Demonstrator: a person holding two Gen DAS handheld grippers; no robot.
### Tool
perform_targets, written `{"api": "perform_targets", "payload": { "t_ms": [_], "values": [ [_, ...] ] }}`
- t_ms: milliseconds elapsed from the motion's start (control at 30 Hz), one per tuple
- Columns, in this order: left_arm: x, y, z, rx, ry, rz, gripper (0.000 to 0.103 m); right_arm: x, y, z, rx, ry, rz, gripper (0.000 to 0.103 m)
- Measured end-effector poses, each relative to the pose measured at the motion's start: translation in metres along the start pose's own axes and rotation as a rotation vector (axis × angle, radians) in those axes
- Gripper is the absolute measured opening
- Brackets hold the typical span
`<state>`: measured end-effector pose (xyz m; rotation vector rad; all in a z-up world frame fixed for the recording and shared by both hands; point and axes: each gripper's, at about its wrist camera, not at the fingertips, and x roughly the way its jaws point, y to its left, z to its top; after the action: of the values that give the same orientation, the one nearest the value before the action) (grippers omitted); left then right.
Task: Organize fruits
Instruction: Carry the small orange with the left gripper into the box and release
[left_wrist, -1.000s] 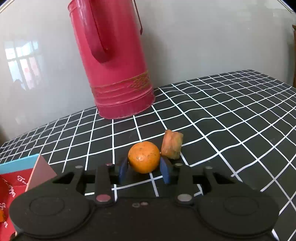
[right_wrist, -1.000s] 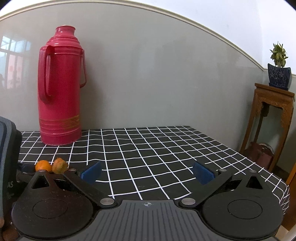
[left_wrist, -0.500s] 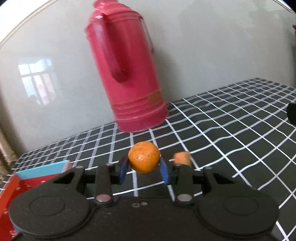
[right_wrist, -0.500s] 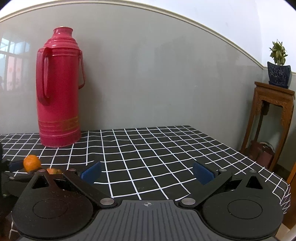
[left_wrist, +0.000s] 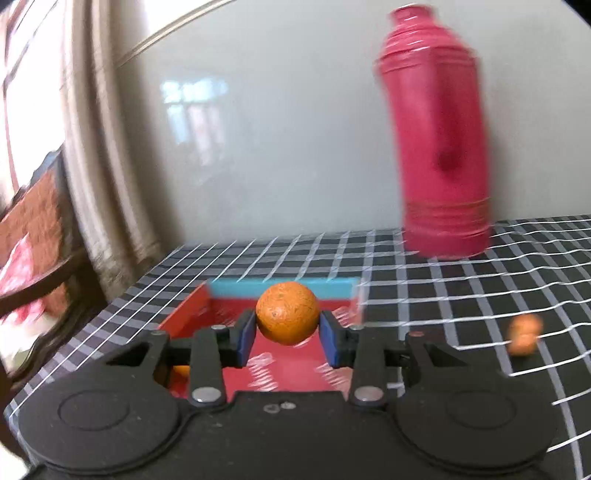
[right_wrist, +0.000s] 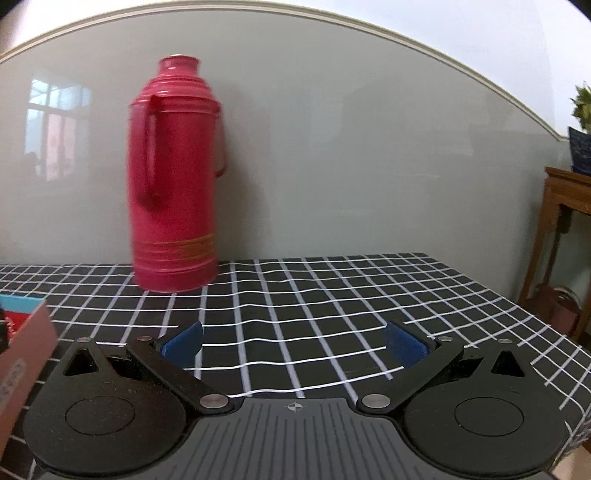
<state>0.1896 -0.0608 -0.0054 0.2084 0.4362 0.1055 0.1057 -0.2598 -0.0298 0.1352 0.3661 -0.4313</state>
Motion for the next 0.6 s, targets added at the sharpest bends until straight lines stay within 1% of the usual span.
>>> {"api": "perform_targets", "payload": {
  "t_ms": [33,133,233,333,433,500,567,600],
  "values": [
    [0.001,0.009,0.000,-0.023,0.025,-0.005,0.028,0.000,0.004,0.000,-0.008,0.001,0.011,0.103],
    [0.004,0.026,-0.002,-0.044,0.055,0.035,0.028,0.002,0.016,-0.003,-0.025,0.016,0.048,0.103],
    [0.006,0.050,-0.003,-0.095,0.104,0.043,0.028,0.006,0.026,-0.005,-0.037,0.041,0.074,0.103],
    [0.011,0.066,-0.007,-0.121,0.153,0.063,0.029,0.009,0.035,-0.008,-0.050,0.056,0.089,0.103],
    [0.015,0.079,-0.012,-0.143,0.193,0.067,0.030,0.013,0.044,-0.010,-0.073,0.065,0.099,0.103],
    [0.021,0.089,-0.012,-0.164,0.209,0.069,0.032,0.015,0.049,-0.011,-0.081,0.073,0.108,0.103],
    [0.019,0.095,-0.011,-0.172,0.206,0.074,0.034,0.019,0.052,-0.012,-0.081,0.082,0.121,0.103],
    [0.017,0.097,-0.011,-0.177,0.203,0.072,0.038,0.021,0.054,-0.013,-0.083,0.087,0.123,0.103]
  ]
}}
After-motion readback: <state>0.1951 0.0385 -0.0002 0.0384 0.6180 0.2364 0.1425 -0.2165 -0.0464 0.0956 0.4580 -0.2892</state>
